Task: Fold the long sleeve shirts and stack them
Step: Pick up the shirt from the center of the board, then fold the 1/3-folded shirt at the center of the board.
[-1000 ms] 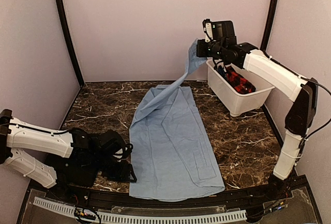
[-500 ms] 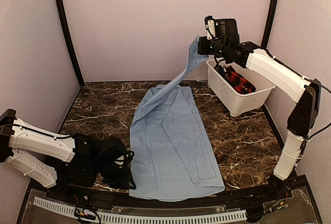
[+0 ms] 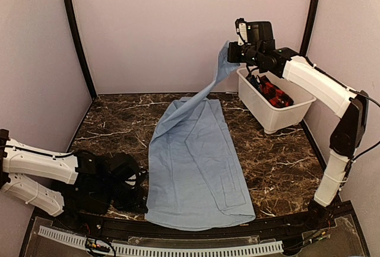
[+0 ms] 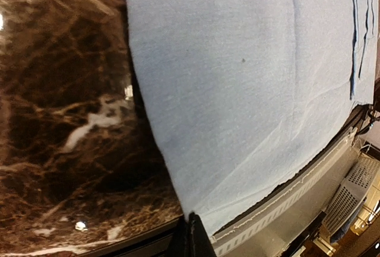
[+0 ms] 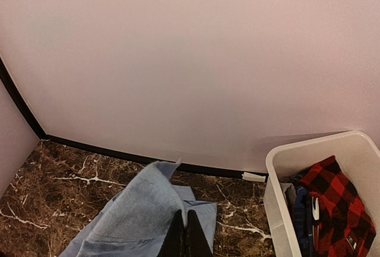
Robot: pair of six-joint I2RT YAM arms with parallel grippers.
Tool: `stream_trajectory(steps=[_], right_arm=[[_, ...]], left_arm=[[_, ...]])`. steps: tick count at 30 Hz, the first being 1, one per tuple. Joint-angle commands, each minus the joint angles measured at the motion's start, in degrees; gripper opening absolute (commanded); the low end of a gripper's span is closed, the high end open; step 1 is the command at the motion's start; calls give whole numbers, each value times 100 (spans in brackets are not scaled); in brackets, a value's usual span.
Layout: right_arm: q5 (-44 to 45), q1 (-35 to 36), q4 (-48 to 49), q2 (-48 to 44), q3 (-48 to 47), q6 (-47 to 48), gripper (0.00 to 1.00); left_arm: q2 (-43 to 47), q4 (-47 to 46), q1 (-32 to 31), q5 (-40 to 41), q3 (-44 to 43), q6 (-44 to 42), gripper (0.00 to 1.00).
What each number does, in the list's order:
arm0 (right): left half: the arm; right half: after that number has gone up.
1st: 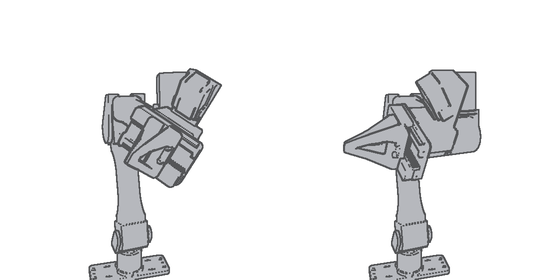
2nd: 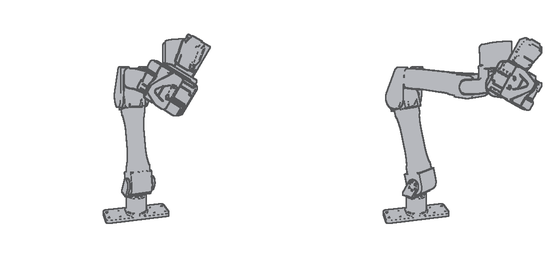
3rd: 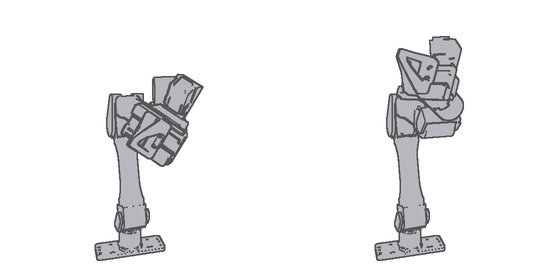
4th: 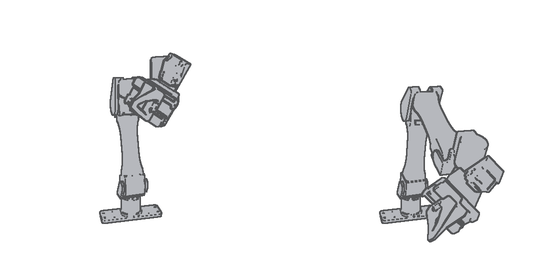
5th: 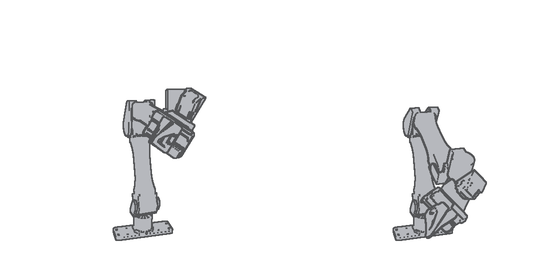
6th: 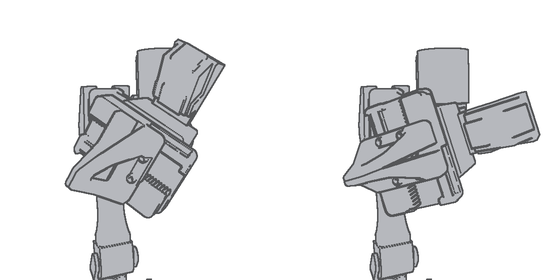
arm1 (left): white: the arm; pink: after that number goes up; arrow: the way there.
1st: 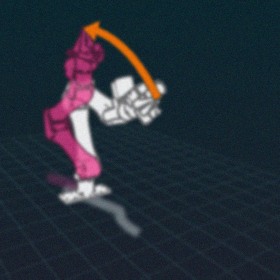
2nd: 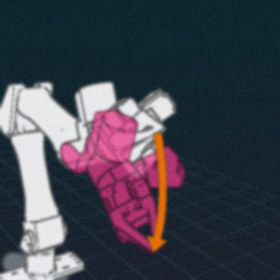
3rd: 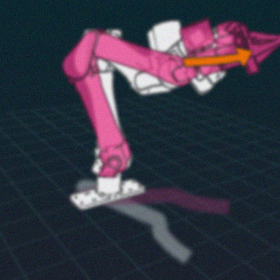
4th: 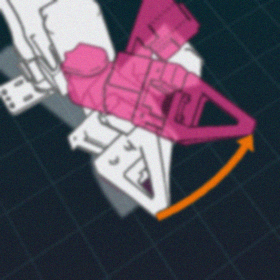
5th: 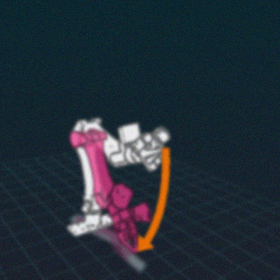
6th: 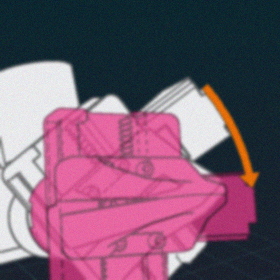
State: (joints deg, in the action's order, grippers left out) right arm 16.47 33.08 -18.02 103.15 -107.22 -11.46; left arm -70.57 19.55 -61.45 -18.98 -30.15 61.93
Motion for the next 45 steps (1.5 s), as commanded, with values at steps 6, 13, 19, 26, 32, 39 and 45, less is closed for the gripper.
stream_trajectory(steps=[6,13,19,26,32,39,45], right_arm=[[-61,-43,236,-158,22,-55,0],[85,-95,141,-134,-49,-16,0],[164,-265,93,-173,-223,29,0],[312,-409,28,-287,-314,100,0],[393,-477,-8,-387,-318,163,0],[512,-547,-79,-407,-308,273,0],[654,-588,-66,-494,-113,294,0]], left_arm=[[733,1676,982,558,-266,-813,0],[401,1849,1098,303,-761,-1419,0],[-60,2019,996,-112,-1577,-2275,0],[-886,1906,468,-404,-2253,-2696,0],[-1573,1608,203,-726,-2682,-2885,0],[-2288,1395,-30,-1083,-3069,-3083,0],[-2588,1262,-114,-1271,-3141,-3140,0]])
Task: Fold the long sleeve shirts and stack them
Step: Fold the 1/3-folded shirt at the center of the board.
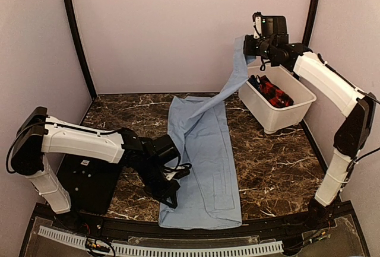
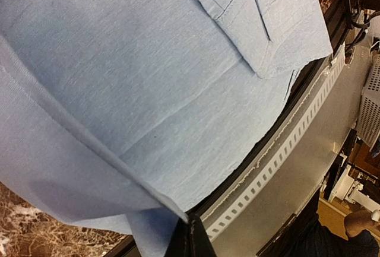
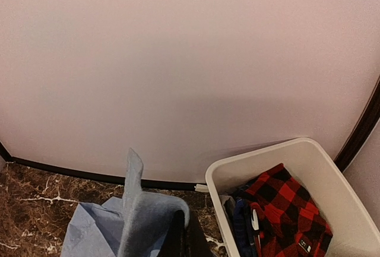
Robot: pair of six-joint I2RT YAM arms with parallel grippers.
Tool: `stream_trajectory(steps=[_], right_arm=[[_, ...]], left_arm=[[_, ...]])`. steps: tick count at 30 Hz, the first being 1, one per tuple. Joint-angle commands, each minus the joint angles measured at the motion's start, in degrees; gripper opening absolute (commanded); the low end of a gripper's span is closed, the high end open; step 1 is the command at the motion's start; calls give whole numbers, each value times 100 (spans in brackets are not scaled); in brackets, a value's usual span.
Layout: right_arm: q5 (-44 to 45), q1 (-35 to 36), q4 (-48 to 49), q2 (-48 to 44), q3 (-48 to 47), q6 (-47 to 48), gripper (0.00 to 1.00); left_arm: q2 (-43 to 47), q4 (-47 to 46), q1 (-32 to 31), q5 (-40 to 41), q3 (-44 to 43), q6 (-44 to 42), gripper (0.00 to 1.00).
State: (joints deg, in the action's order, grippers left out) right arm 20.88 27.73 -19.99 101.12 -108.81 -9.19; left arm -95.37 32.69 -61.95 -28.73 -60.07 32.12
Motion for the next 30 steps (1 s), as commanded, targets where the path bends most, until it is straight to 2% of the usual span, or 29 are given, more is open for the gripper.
stream_trajectory(steps=[1,10,17,19,26,30], right_arm=[[241,-57,116,-303,65,72,0],[204,-67,52,-409,104,50,0],[-43,-67,-75,-474,258,-133,0],[-91,-67,-152,-500,285,-193,0],[-468,-66,-826,-553,433,-476,0],[-743,-63,-1193,-808,957,-636,0]], left_arm=[[-132,-56,-76,-315,-174,-168,0],[-417,-222,-105,-491,-382,-157,1],[-482,-280,-99,-640,-397,-191,8],[-490,-299,-101,-665,-382,-203,12],[-348,-395,-67,-666,-559,-212,35],[-21,-516,254,-489,-650,-85,40]])
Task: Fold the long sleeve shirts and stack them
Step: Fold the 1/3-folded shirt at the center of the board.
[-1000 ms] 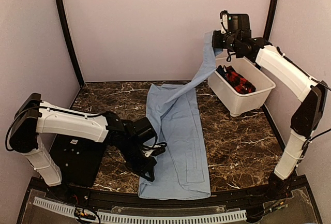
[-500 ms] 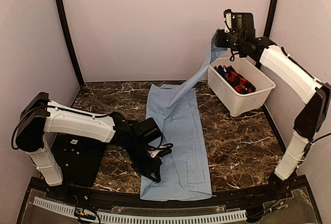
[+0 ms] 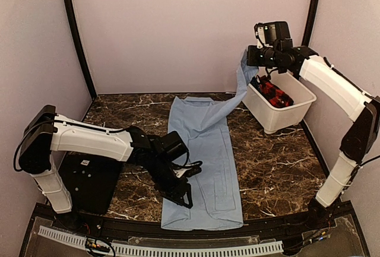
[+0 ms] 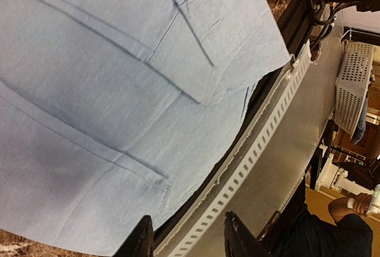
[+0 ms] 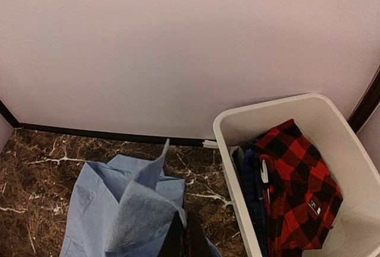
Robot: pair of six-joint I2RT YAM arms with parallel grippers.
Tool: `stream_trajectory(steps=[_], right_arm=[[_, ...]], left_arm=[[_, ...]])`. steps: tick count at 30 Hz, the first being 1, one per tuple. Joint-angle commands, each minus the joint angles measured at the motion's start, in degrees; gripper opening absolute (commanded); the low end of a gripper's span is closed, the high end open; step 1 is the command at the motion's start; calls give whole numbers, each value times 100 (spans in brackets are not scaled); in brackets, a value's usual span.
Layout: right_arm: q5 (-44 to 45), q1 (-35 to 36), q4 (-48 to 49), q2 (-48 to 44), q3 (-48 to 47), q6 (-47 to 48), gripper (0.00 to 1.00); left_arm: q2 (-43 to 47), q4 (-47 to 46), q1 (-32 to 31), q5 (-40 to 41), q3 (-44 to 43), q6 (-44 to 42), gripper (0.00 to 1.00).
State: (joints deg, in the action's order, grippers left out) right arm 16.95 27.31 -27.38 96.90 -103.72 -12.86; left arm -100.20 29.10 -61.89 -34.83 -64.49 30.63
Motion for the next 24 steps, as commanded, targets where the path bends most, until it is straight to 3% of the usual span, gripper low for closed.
stream_trajectory(steps=[1,6,10,16,24], right_arm=[[-400,-16,-533,-474,612,-300,0],[-518,1,-574,-999,1498,-445,0],[-542,-4,-376,-1385,1805,-562,0],[-838,53,-449,-1295,1073,-621,0],[-525,62,-805,-737,-69,-477,0]], left_arm=[[530,-253,443,176,-183,100,41],[855,-823,1397,830,-163,431,40],[585,-1328,1943,1119,-513,486,36],[-505,-1859,2300,1244,-1660,476,30],[-1867,-2255,2602,1480,-2636,589,24]])
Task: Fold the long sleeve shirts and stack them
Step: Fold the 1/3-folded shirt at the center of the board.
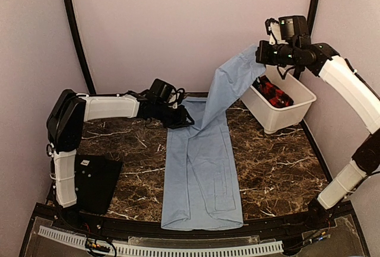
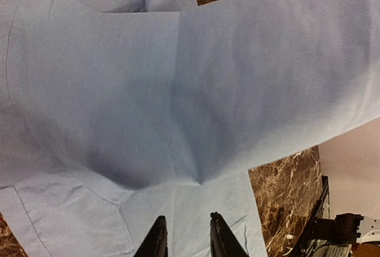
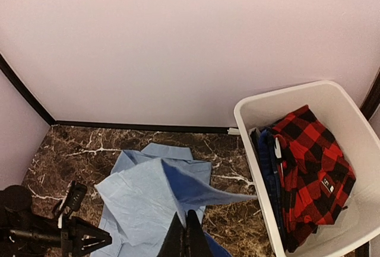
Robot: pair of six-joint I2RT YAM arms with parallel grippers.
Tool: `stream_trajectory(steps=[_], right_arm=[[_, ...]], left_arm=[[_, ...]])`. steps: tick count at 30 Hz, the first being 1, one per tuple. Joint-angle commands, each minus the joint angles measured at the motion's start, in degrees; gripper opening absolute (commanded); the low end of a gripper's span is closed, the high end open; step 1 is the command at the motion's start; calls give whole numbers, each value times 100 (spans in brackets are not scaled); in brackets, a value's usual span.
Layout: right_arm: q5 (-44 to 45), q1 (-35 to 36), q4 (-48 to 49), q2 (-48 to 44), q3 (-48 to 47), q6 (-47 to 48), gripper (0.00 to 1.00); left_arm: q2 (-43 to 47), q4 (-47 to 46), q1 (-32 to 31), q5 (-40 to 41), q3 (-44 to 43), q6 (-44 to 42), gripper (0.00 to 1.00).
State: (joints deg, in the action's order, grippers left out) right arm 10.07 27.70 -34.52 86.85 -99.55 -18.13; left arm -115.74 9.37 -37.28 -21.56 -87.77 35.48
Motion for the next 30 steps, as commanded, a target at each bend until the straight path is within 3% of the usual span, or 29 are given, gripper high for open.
stream_trajectory(steps=[1,10,30], right_arm=[[230,24,-167,377,-664,73,0],[269,22,-719,990,-1603,-41,0],[-801,317,-552,-385,-374,-765,0]], left_arm=[[-363,-358,183,159,-332,124,24],[-1128,-616,297,144,-807,281,24],[-1873,-919,344,49,-1303,581,23]])
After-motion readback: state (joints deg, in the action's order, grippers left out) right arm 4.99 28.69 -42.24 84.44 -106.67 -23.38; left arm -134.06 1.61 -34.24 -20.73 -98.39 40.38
